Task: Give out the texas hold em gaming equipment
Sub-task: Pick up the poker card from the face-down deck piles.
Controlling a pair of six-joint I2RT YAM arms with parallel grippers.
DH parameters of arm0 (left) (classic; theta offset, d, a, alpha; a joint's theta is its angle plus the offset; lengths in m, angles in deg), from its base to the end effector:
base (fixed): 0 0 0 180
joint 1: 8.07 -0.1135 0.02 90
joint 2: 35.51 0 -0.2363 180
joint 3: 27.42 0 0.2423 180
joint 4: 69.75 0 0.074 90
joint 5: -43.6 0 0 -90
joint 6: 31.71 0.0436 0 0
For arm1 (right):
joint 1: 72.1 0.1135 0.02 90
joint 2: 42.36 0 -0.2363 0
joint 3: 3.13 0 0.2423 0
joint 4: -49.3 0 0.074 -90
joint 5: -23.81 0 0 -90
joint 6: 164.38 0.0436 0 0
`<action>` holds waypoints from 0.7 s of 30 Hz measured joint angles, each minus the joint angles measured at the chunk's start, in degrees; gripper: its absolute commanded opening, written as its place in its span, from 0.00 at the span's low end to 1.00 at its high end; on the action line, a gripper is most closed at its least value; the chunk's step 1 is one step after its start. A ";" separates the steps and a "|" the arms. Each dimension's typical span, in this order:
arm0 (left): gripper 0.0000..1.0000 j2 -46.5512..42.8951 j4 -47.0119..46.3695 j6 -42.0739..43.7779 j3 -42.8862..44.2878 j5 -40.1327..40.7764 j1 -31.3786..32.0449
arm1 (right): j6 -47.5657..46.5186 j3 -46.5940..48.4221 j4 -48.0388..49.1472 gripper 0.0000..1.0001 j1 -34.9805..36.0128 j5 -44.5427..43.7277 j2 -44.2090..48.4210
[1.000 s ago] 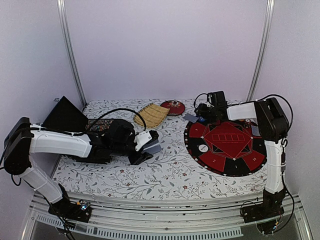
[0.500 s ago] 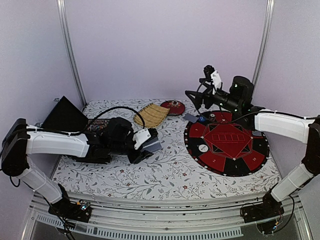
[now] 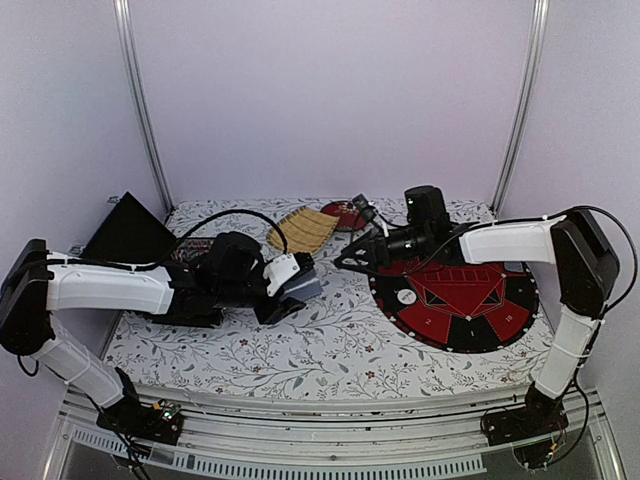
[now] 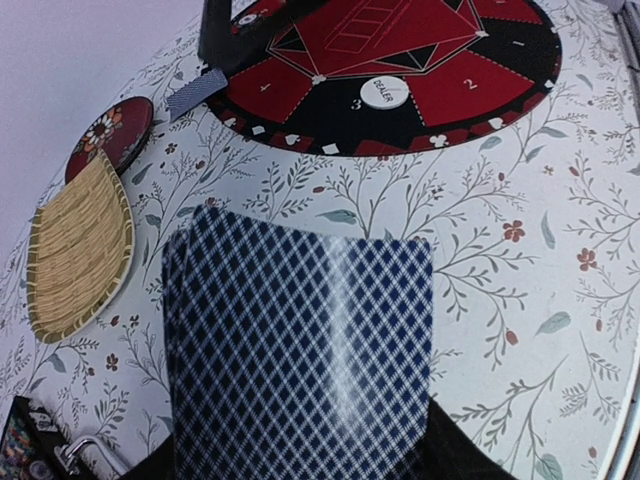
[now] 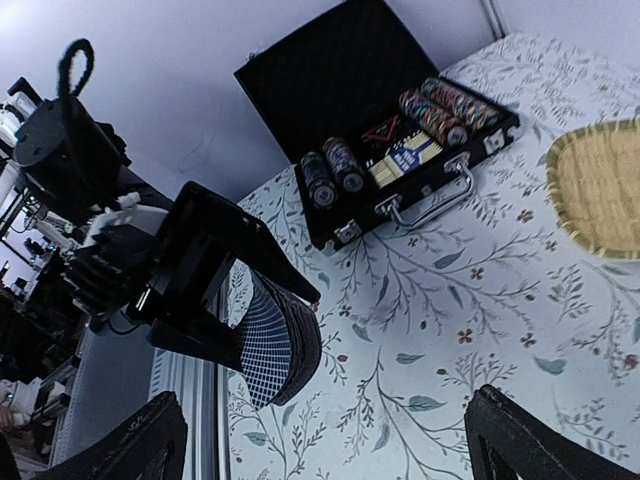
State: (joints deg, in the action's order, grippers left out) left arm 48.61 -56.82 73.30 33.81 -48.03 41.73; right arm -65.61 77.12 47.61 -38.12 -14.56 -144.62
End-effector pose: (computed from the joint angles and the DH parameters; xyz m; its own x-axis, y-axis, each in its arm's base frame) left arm 0.2020 -0.2409 0.1855 -0.1633 0.5943 -0.7875 0.8496 0.4904 0.1939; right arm 0.3021 0.2448 0.2130 -0.4731 -0.2047 -0.8569 -0.8804 0.1464 0.4511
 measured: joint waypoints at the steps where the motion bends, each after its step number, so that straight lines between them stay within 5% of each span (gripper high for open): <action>1: 0.57 0.00 0.02 0.00 0.00 0.00 0.00 | 0.74 0.76 -0.90 0.99 0.74 0.24 -1.31; 13: 0.57 0.00 0.00 0.00 0.00 0.00 0.00 | 5.42 11.78 -3.39 0.99 6.95 -0.68 -13.07; 21: 0.55 0.00 -0.02 0.02 0.00 0.00 0.00 | 2.29 14.27 -8.94 0.85 8.68 -4.39 -15.34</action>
State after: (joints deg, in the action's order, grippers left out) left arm 48.61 -56.84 73.32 33.81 -48.03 41.73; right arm -63.31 91.39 38.67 -29.45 -18.95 -159.96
